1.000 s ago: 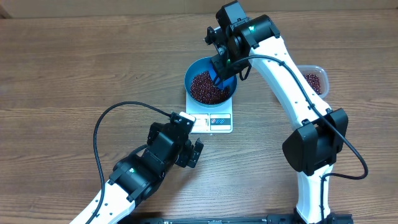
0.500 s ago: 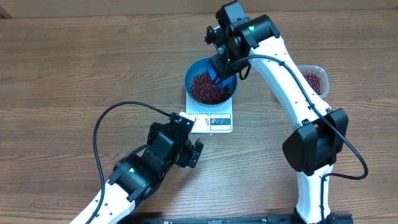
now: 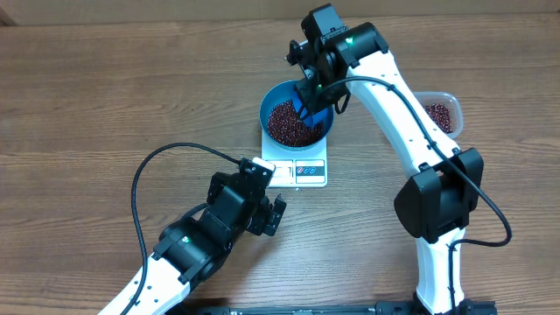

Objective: Scoop item into bowl and weigh 150g on scale

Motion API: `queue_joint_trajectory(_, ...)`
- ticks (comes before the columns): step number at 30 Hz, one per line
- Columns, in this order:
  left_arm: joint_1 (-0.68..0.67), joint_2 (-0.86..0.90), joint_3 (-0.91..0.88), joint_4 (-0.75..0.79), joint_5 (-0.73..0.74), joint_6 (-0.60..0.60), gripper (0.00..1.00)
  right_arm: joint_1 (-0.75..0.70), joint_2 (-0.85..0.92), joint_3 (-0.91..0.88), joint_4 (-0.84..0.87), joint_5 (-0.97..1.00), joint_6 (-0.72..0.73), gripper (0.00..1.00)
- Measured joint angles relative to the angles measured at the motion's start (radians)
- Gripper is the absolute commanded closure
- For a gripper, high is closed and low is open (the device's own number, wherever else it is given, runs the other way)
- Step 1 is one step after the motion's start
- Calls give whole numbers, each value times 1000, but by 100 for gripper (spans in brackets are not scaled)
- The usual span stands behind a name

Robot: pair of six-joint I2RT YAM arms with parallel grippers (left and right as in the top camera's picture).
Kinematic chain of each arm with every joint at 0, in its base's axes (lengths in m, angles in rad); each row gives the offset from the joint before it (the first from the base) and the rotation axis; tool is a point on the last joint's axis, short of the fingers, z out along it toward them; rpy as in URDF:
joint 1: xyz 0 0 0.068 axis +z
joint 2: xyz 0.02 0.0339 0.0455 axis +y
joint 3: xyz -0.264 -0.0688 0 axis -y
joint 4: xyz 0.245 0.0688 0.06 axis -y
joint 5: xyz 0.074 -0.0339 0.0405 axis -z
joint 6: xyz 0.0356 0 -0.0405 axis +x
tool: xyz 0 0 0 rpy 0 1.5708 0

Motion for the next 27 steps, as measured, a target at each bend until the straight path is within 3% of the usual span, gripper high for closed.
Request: queue_joint_trajectory(27, 0, 0, 0, 0, 0, 0, 0, 37, 2, 0, -19, -28, -1, 96)
